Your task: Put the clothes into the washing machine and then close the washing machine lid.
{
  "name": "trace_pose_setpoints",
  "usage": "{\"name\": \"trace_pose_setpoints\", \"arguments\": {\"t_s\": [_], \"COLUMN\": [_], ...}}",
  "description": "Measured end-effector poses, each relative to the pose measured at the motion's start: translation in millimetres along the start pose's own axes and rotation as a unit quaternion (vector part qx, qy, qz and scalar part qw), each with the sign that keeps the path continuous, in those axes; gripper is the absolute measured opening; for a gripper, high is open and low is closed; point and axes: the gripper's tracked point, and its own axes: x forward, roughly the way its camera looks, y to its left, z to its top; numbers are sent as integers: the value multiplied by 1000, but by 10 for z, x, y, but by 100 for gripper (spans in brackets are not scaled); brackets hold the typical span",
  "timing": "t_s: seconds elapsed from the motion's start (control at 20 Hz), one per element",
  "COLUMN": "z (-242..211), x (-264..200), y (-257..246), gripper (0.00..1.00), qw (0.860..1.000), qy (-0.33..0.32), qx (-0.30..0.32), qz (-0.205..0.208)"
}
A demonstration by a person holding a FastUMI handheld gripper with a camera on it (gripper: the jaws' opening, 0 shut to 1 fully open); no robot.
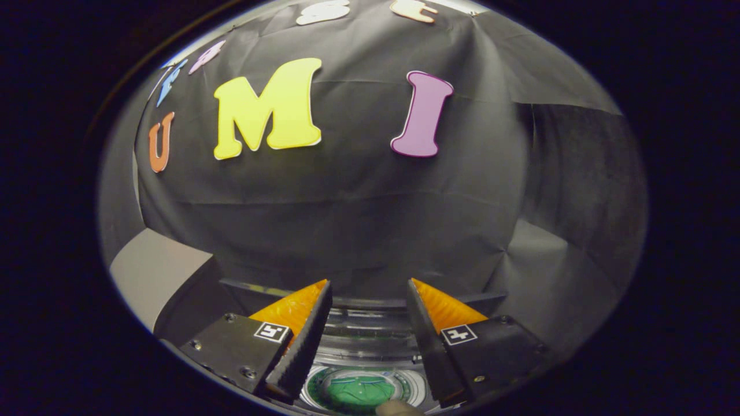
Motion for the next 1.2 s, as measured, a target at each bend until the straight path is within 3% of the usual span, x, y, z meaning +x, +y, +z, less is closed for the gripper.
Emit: {"name": "trace_pose_setpoints", "arguments": {"t_s": [0.3,0.55,0.65,0.75,1.2], "z": [2,-170,-120,-157,-169], "x": [387,557,557,565,428], "y": [191,129,131,126,116], "gripper": [81,81,82,89,90], "qw": [1000,1000,1000,1000,997], "qy": [16,28,15,0,-66], "qx": [9,9,25,24,20], "qz": [14,-1,5,7,-15]}}
